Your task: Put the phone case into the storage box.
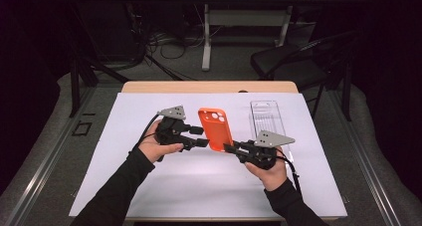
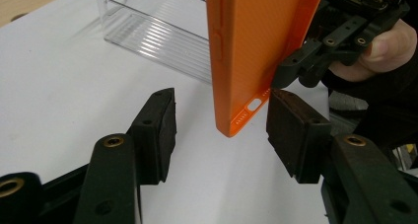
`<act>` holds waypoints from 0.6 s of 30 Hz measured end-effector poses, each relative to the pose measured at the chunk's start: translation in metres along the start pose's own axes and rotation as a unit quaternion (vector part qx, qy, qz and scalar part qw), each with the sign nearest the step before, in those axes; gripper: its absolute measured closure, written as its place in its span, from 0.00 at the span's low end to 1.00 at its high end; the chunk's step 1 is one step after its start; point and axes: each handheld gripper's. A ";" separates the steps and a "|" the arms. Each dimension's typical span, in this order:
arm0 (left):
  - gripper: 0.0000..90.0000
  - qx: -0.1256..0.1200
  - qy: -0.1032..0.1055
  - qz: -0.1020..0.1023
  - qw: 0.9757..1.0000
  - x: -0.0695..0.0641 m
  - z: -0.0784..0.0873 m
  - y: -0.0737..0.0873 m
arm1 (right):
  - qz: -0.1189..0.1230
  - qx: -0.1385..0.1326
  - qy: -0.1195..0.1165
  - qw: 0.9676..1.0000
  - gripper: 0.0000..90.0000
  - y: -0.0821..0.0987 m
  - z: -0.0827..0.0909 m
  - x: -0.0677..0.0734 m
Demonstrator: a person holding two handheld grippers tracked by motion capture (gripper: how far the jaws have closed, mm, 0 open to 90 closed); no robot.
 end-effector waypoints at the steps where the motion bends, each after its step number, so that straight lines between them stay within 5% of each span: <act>1: 0.51 0.001 0.002 -0.002 1.000 0.000 -0.001 0.000 | -0.001 0.000 -0.001 1.000 0.89 0.000 0.000 0.000; 18: 0.63 -0.001 0.020 -0.018 1.000 0.003 -0.007 -0.002 | 0.000 0.002 -0.012 1.000 0.89 0.001 -0.003 0.000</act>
Point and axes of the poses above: each handheld gripper's, and its own axes: z roughly backward along the jaws, y roughly out of its underside, x roughly to its left, and after that the axes turned 7 degrees about z, right-handed
